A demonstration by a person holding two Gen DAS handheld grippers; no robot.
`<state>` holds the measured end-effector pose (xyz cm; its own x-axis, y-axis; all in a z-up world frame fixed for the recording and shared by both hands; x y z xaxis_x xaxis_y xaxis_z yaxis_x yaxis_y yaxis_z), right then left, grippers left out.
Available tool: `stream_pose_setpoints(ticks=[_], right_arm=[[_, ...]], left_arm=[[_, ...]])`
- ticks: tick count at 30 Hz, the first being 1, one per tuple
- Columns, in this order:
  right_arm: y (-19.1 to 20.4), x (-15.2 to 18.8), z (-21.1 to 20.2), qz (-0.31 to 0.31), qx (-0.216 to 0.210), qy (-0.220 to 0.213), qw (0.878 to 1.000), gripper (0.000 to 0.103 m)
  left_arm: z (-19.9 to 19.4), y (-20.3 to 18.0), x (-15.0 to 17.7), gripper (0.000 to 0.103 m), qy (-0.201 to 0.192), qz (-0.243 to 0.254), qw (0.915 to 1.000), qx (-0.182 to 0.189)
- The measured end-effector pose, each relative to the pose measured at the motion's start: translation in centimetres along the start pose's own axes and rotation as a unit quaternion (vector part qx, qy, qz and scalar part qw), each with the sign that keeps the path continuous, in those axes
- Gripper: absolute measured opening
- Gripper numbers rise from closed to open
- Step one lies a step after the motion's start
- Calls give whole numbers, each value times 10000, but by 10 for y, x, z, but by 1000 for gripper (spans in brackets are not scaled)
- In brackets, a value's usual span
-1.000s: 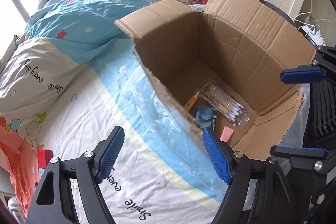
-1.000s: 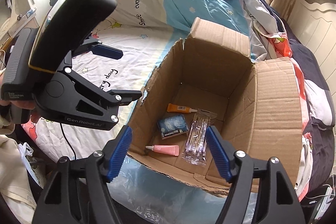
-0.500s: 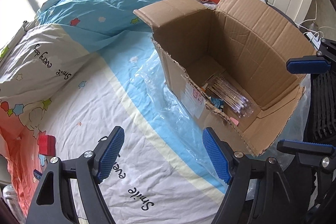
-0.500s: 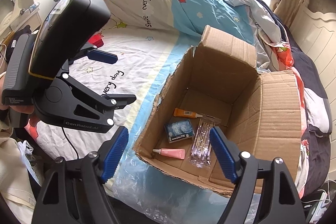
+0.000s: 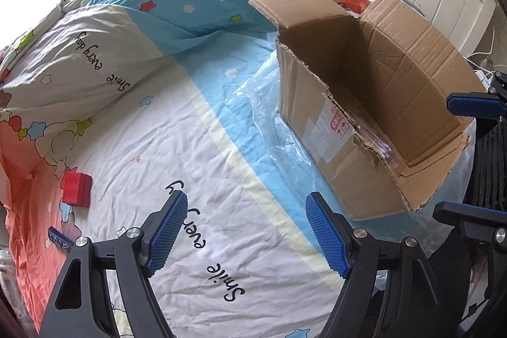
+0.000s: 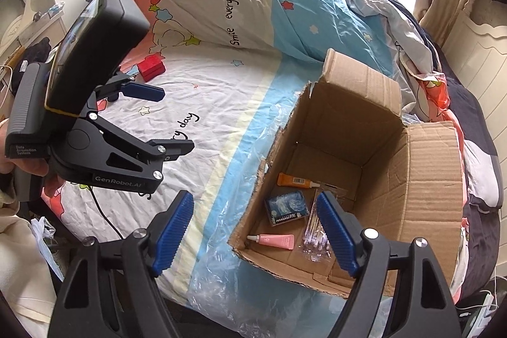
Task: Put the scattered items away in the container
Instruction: 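Withdraw both grippers from the box toward the red box and blue bottle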
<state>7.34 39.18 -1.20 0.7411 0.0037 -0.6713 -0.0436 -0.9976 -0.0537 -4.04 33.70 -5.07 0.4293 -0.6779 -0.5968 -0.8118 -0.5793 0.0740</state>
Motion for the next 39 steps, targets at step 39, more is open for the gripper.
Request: stream_pose_setpoints(ticks=[39], right_arm=[[112, -50, 27, -572, -910, -290, 9938, 77]], left_arm=[[-48, 122, 73, 80, 44, -633, 9963, -587]])
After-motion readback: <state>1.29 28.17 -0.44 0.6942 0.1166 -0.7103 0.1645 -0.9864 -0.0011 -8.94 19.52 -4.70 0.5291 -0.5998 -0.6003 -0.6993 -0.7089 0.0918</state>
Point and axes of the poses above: each gripper's, at about its wrist camera, not at the fingertips, and z roughly the way its jaws point, y to its left, x to its underside, the point moved 8 cm from there along z, roughly the way its jaws point, and after that the axes turned 11 degrees about -y, right-handed, at the moved point
